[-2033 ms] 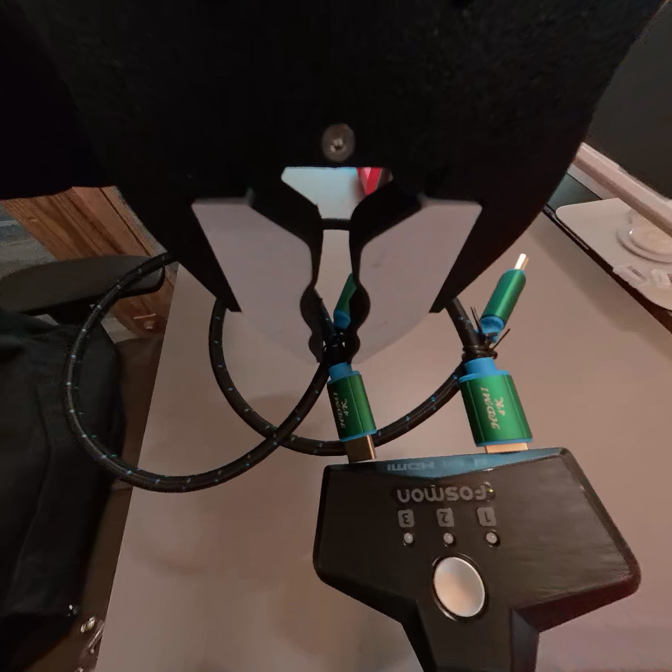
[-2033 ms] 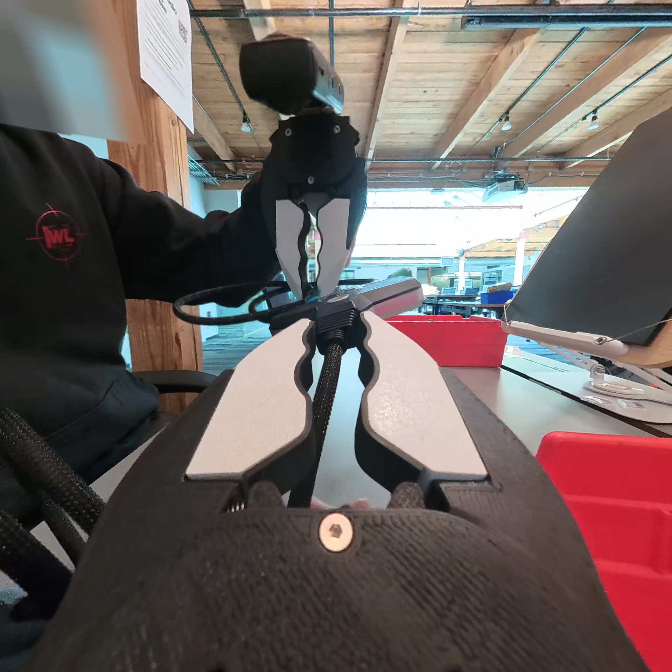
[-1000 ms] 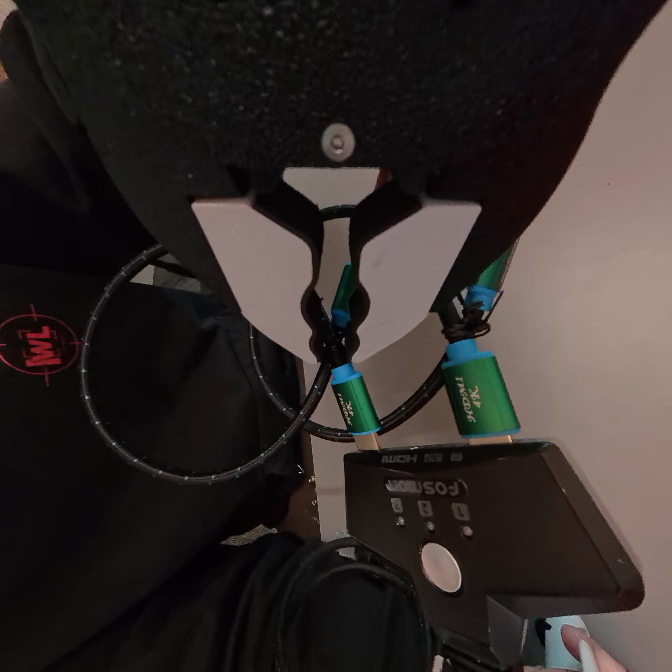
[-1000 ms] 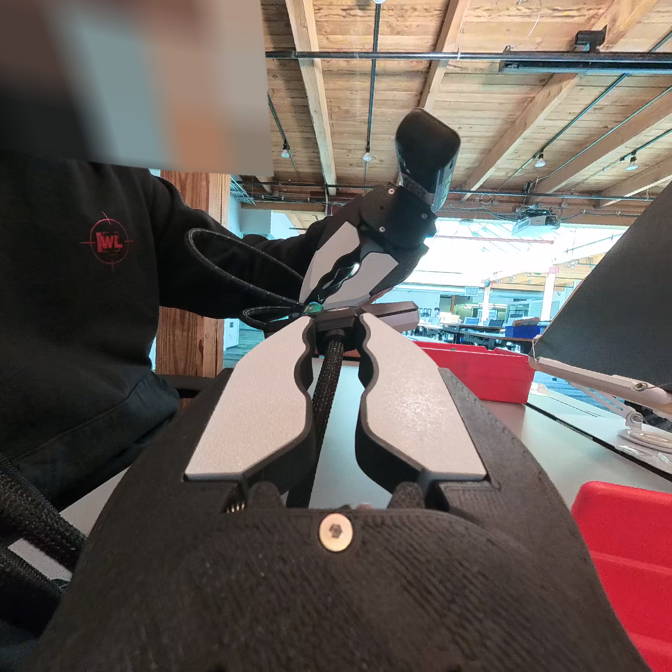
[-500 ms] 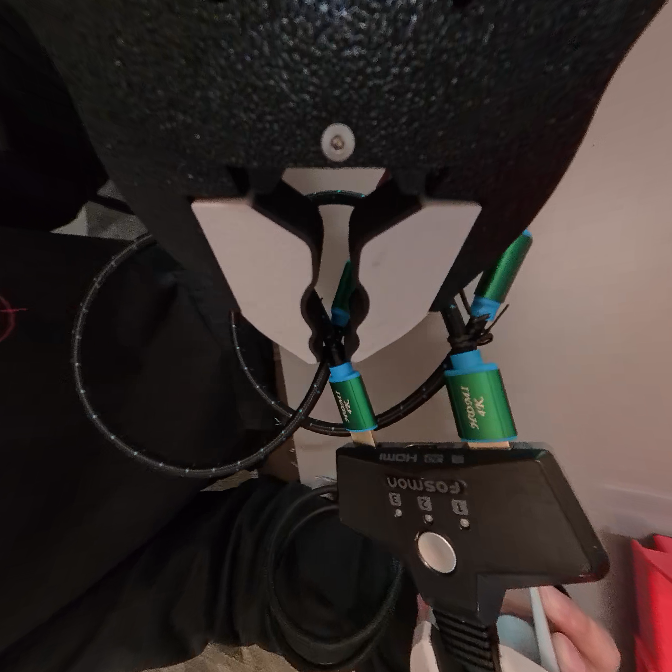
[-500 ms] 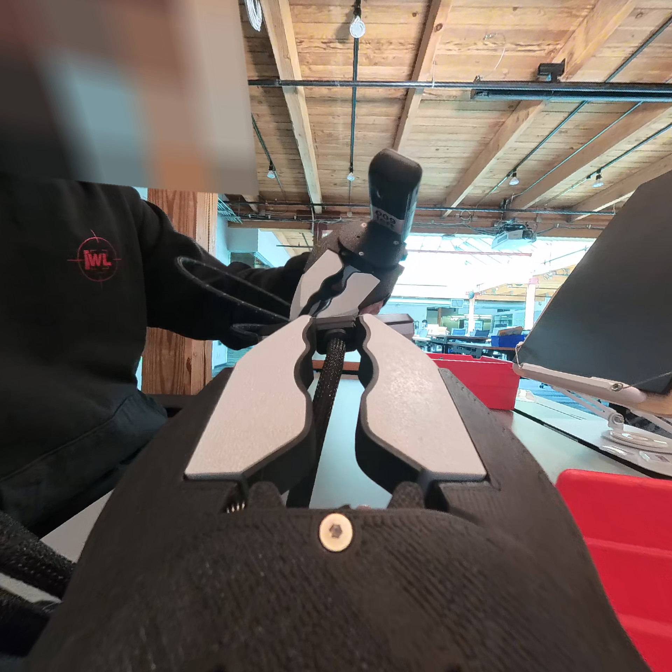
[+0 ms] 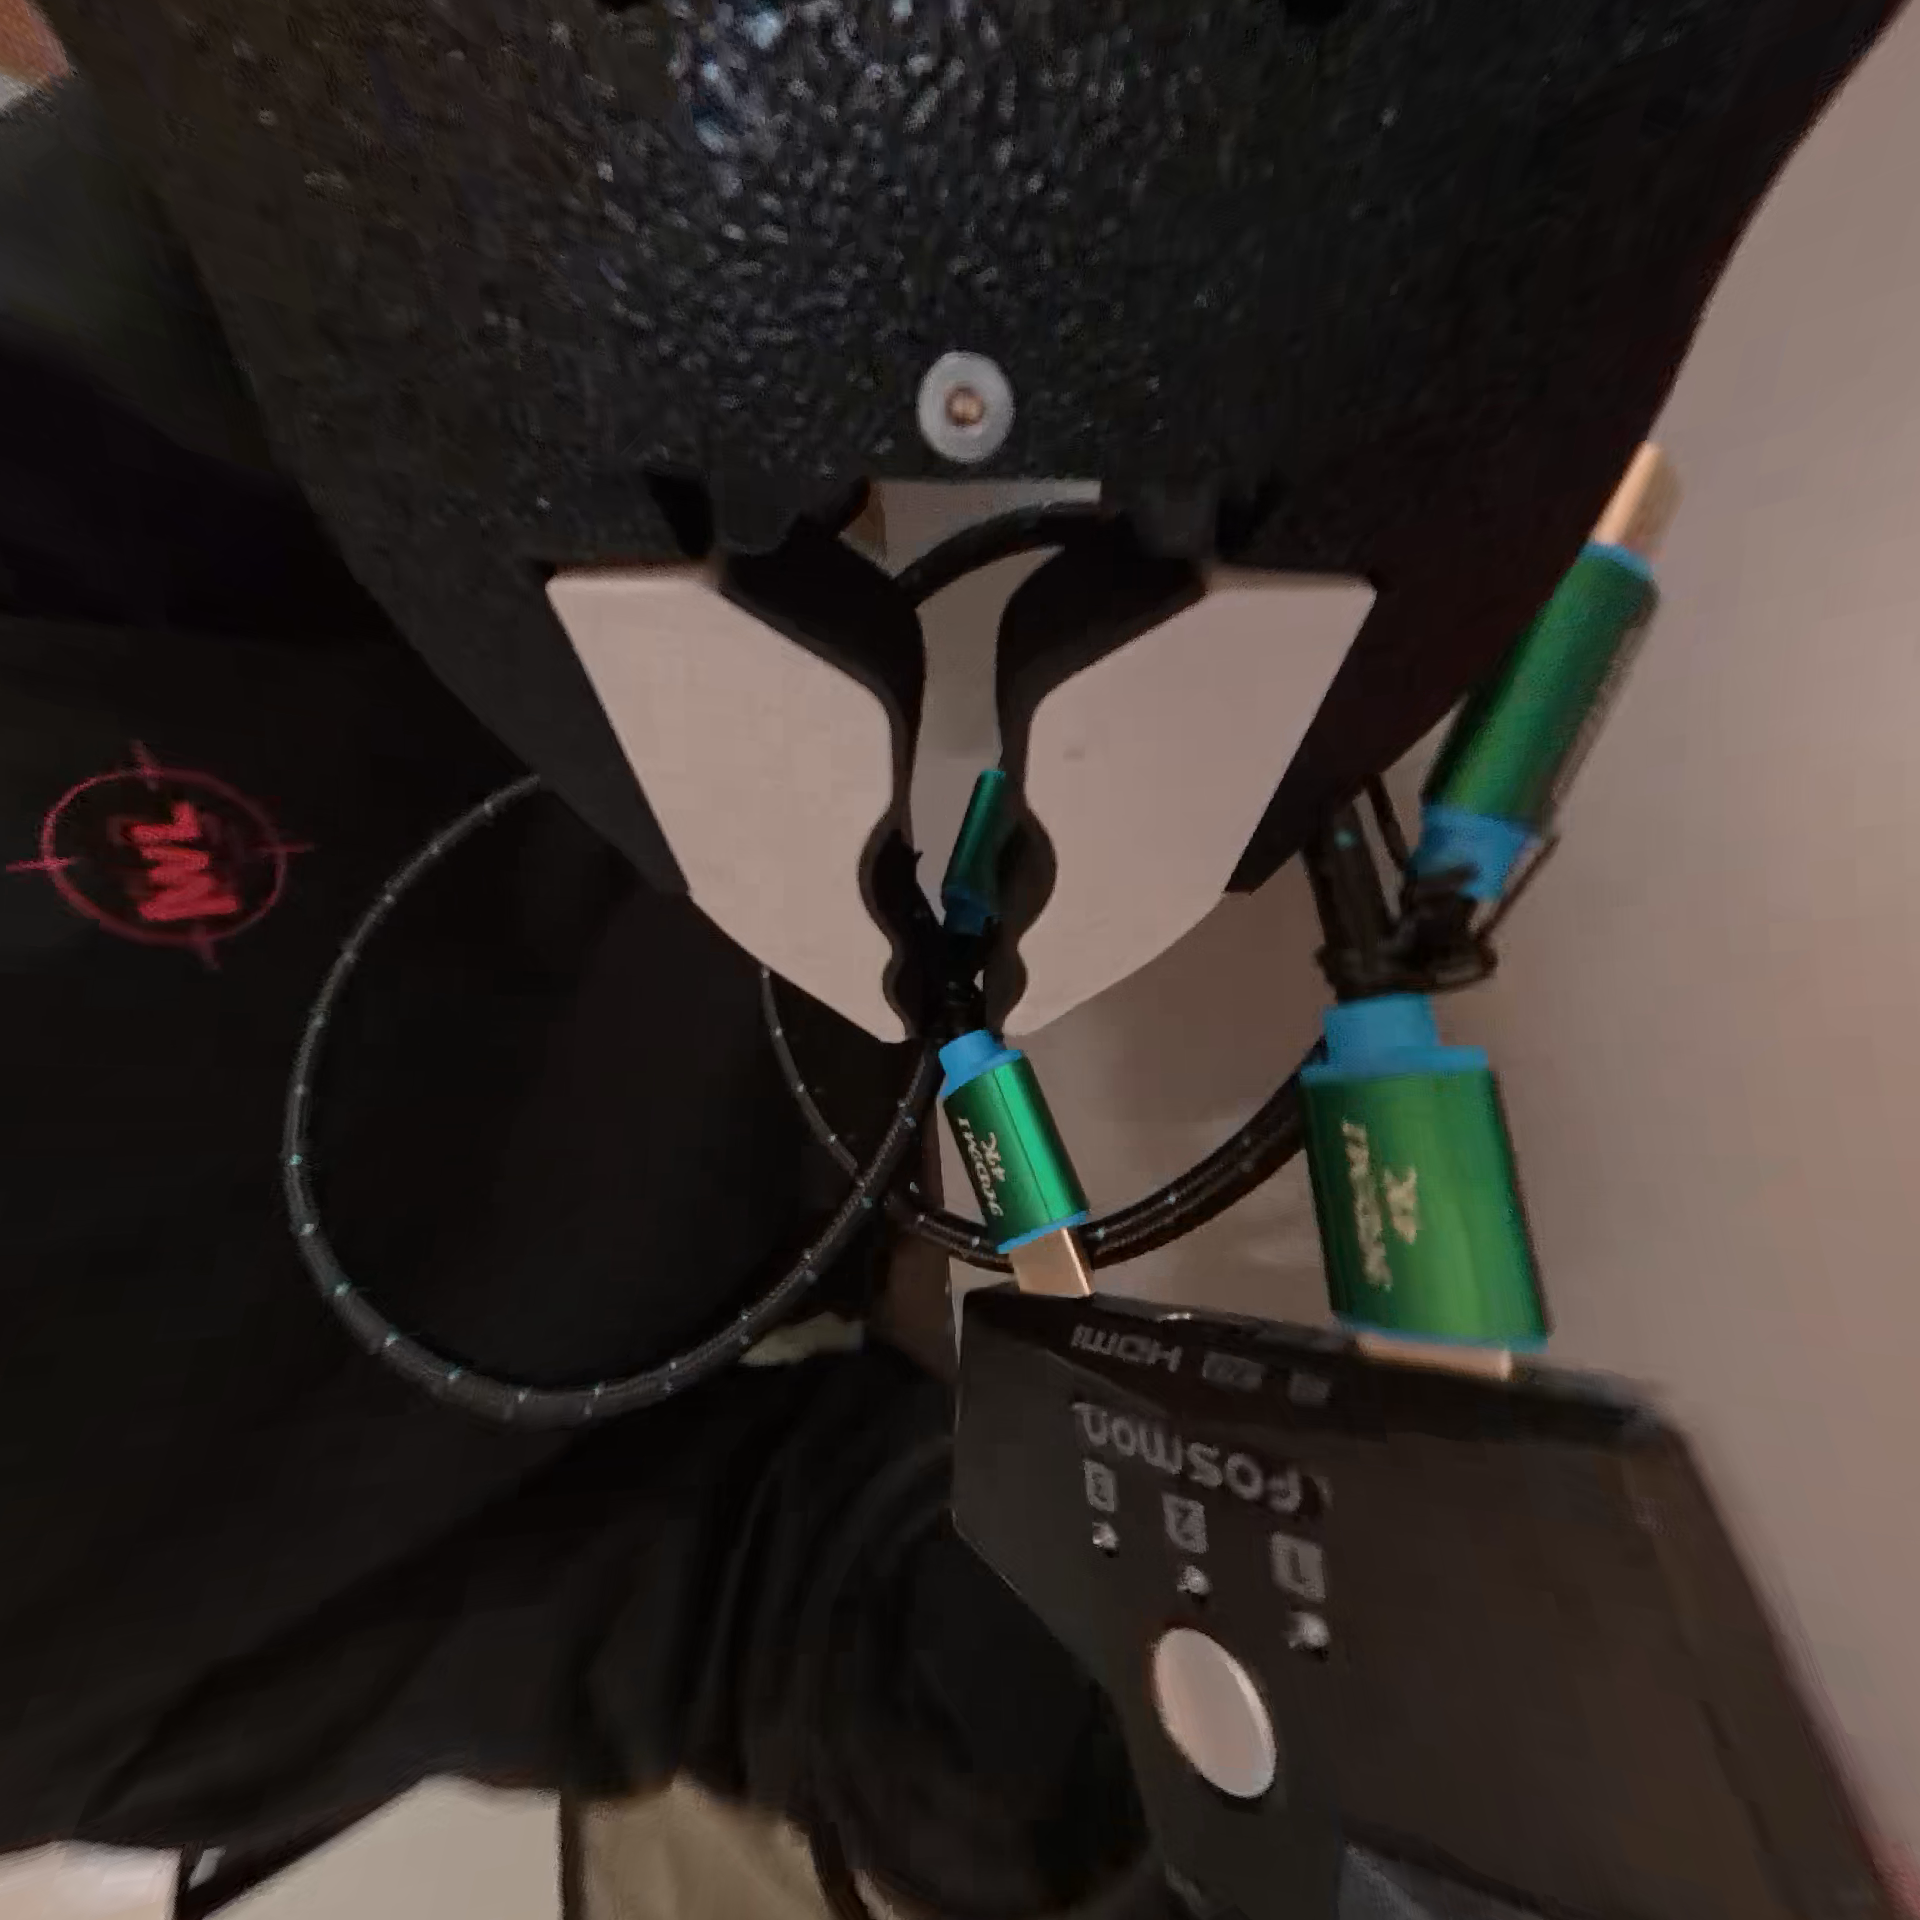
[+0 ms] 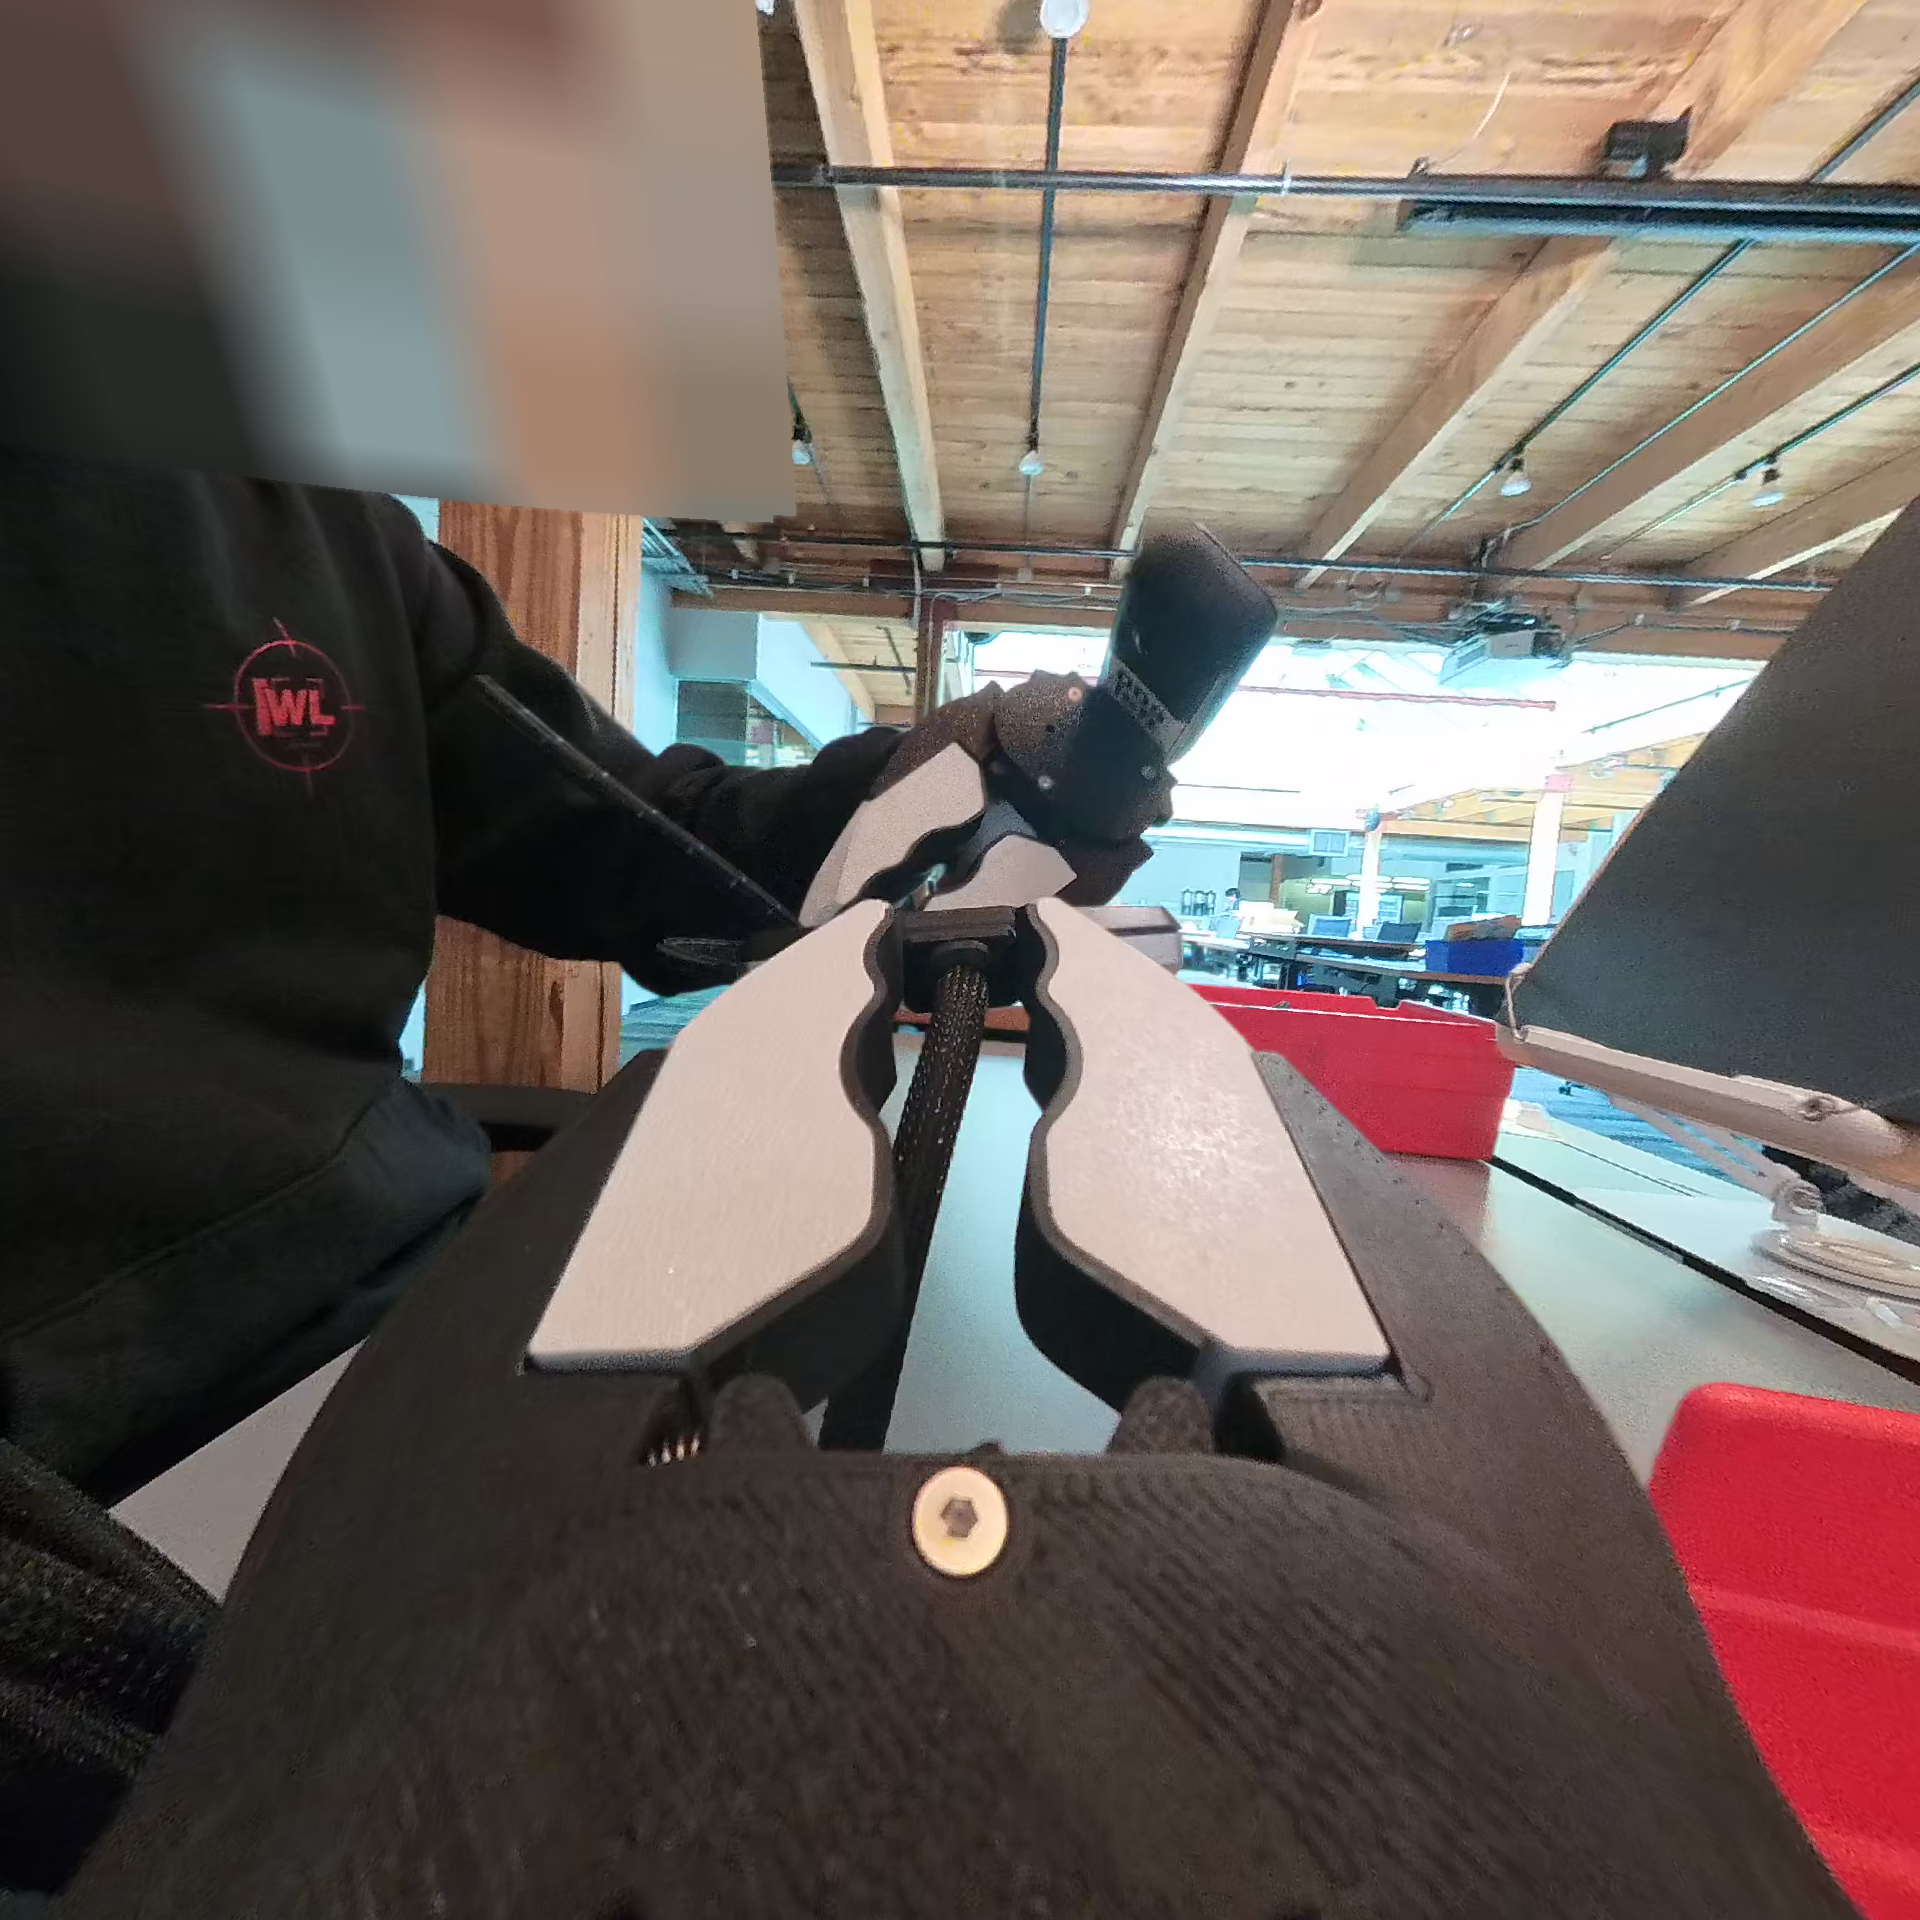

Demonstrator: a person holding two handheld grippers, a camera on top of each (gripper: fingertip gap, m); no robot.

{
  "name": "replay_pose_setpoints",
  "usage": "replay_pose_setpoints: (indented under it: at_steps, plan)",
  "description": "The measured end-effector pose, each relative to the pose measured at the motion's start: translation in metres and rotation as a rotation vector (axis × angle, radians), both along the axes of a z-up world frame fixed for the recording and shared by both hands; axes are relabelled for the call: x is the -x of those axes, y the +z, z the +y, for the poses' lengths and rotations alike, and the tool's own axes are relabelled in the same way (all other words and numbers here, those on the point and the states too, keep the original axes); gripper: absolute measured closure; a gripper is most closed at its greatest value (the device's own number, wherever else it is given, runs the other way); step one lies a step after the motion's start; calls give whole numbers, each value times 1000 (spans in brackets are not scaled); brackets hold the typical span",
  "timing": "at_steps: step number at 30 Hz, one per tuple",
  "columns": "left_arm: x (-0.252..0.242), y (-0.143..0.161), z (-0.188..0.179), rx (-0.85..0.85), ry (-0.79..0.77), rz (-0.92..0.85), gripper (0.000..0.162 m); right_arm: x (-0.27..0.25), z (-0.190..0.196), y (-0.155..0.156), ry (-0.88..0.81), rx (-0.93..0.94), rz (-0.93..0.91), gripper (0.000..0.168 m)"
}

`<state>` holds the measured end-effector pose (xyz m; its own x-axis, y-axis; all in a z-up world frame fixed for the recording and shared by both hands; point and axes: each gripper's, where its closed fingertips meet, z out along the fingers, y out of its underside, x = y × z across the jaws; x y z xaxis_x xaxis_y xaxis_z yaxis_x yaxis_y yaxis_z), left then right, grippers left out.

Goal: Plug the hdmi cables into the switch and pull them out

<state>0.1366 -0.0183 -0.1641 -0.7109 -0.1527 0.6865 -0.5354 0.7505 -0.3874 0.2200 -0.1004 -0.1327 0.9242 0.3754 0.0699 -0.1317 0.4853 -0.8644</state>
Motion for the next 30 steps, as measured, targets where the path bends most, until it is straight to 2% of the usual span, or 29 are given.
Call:
replay_pose_setpoints:
  at_steps: [4, 12, 14, 20, 26, 28, 30]
  plan:
    - [-4, 6, -4, -35, -74, -52, 152, -3, -6, 3, 2, -32, 16, 147]
    - [2, -3, 5, -271, -298, -51, 152, 9, -2, 0, 96, 3, 6, 147]
    - [0, -4, 3, -284, -298, -65, 152, 7, -4, 1, 89, -9, 14, 147]
    - [-14, 0, -7, -168, -181, -151, 152, -5, -12, 7, 27, -56, 45, 147]
    - [-59, 8, 0, -145, 35, -633, 148, -26, -19, 11, -109, -87, 87, 148]
    - [-62, 14, -1, -129, 43, -739, 148, -27, -21, 13, -103, -104, 101, 148]
    - [-62, 11, 2, -181, -7, -847, 146, -26, -18, 11, -103, -85, 97, 148]
